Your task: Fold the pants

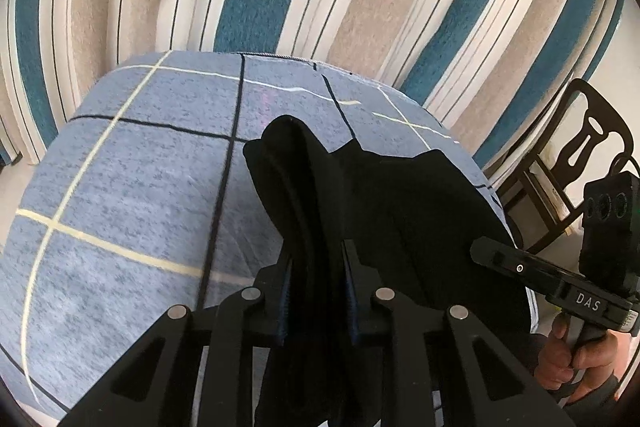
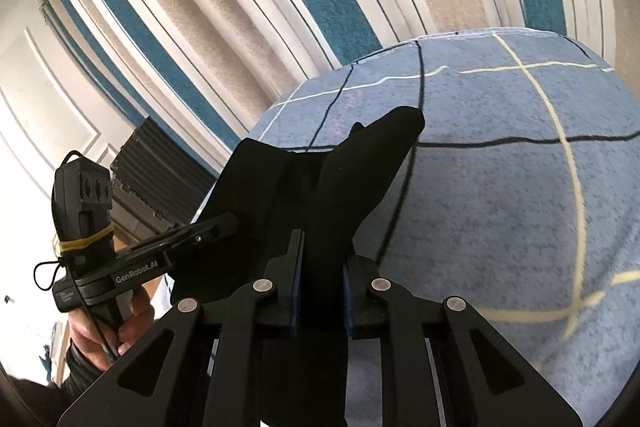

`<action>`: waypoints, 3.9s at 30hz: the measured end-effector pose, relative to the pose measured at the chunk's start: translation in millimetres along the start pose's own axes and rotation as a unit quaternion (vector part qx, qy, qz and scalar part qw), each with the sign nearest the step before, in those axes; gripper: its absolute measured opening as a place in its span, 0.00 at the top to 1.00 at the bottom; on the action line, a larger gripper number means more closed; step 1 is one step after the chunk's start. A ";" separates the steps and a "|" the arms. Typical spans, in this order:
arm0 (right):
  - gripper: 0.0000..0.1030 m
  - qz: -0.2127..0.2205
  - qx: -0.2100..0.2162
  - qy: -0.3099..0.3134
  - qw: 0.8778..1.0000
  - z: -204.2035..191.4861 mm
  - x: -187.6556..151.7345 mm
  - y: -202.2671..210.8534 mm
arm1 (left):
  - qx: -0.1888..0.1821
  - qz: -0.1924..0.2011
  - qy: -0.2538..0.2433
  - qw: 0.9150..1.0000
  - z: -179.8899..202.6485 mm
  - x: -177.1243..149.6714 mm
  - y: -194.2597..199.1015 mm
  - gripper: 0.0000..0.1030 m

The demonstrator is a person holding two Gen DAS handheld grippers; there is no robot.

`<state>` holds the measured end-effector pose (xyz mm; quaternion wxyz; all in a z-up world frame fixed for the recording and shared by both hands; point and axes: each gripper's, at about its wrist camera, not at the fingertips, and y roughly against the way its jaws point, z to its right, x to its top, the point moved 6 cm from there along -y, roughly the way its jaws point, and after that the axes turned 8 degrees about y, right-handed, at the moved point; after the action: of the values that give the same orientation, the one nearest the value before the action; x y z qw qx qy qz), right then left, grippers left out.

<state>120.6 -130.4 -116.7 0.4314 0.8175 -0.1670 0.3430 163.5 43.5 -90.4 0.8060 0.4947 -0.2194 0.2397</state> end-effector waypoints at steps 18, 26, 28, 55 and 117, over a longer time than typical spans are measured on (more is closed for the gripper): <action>0.85 0.005 0.030 -0.021 0.999 5.3 62.3 -92.8 | 0.024 0.018 0.010 0.999 -70.4 85.2 -39.9 0.77; 0.80 -0.045 0.008 -0.050 0.998 43.7 49.7 -129.0 | 0.038 0.003 0.026 0.999 -104.1 103.5 -77.2 0.75; 0.74 -0.050 -0.004 -0.055 0.997 52.7 44.3 -124.0 | 0.039 0.000 0.036 0.999 -114.5 98.8 -81.1 0.70; 0.65 -0.060 -0.080 0.125 0.987 -18.8 0.2 -89.8 | 0.114 0.036 -0.038 0.992 -76.1 28.2 -47.1 0.63; 0.46 -0.081 -0.129 0.154 0.976 -26.3 -70.8 -68.6 | 0.175 0.018 -0.007 0.984 -62.4 -49.6 -37.2 0.55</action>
<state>98.5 -71.2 -196.8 0.5802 0.7031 -0.0741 0.4043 154.1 76.8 -171.3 0.7007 0.6261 -0.1888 0.2854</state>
